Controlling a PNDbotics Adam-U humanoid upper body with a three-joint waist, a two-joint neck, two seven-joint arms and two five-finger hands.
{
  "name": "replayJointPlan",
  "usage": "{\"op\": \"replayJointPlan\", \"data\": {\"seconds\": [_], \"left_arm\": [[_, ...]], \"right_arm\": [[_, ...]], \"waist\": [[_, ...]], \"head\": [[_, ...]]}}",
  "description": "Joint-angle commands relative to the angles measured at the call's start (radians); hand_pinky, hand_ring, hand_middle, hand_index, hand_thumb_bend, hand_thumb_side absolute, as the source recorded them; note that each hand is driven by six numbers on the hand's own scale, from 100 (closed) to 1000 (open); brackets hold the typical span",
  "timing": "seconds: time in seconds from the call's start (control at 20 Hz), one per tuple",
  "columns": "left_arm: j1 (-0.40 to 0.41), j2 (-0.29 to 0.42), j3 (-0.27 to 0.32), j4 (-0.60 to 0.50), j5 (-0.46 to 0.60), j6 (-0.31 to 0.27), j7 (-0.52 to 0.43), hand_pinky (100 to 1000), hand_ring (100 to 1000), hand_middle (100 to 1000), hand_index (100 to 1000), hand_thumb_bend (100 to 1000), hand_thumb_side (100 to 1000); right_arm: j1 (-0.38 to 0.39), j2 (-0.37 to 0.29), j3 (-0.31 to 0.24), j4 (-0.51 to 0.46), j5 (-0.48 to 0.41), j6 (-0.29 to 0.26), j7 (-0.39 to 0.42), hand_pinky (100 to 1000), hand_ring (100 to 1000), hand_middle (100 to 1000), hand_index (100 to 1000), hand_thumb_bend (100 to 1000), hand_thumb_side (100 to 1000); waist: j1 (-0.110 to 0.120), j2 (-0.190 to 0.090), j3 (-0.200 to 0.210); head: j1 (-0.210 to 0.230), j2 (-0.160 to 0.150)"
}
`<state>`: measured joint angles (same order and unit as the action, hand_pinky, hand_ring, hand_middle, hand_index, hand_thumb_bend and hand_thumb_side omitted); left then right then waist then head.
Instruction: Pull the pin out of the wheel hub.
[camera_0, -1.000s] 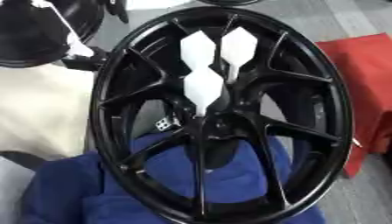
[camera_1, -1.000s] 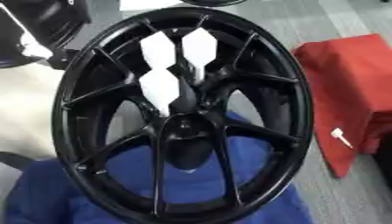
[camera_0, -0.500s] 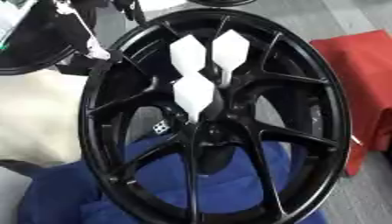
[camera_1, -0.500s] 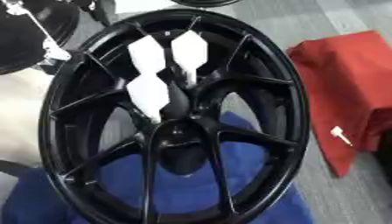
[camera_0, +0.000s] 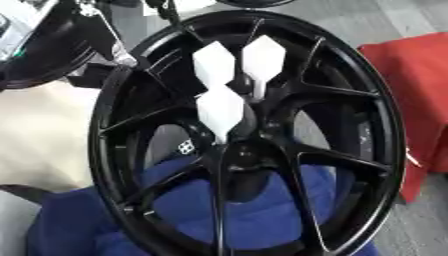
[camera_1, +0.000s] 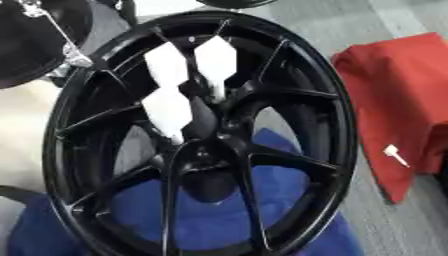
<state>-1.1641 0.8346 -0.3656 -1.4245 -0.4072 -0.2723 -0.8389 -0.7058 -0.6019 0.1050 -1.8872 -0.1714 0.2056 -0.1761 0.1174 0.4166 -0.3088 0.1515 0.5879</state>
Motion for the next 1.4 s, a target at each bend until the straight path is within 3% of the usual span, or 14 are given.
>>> {"op": "replayJointPlan", "data": {"seconds": [0.05, 0.55, 0.95, 1.4], "left_arm": [[-0.028, 0.01, 0.008, -0.012, 0.028, -0.032, -0.019, 871, 822, 762, 809, 449, 100], [-0.044, -0.001, -0.03, -0.03, 0.091, -0.028, -0.068, 881, 842, 783, 804, 510, 100], [-0.033, 0.018, -0.068, -0.061, 0.125, -0.019, -0.068, 894, 866, 811, 824, 549, 100], [-0.035, 0.006, -0.093, -0.061, 0.157, -0.008, -0.068, 887, 876, 800, 822, 519, 100]], "right_arm": [[-0.022, -0.008, -0.003, -0.003, -0.005, -0.005, -0.001, 731, 587, 639, 744, 100, 743], [-0.043, 0.011, 0.008, 0.002, -0.01, -0.007, 0.005, 731, 584, 635, 742, 100, 745], [-0.044, 0.023, 0.009, 0.005, -0.018, -0.012, -0.011, 730, 578, 628, 740, 100, 752], [-0.045, 0.031, 0.011, 0.009, -0.024, -0.015, -0.025, 729, 574, 624, 738, 100, 756]], "waist": [[-0.005, -0.017, -0.004], [0.006, -0.009, -0.036], [0.009, -0.014, -0.039], [0.009, -0.011, -0.045]], "head": [[0.01, -0.017], [0.018, -0.027], [0.027, -0.02], [0.038, -0.024]]}}
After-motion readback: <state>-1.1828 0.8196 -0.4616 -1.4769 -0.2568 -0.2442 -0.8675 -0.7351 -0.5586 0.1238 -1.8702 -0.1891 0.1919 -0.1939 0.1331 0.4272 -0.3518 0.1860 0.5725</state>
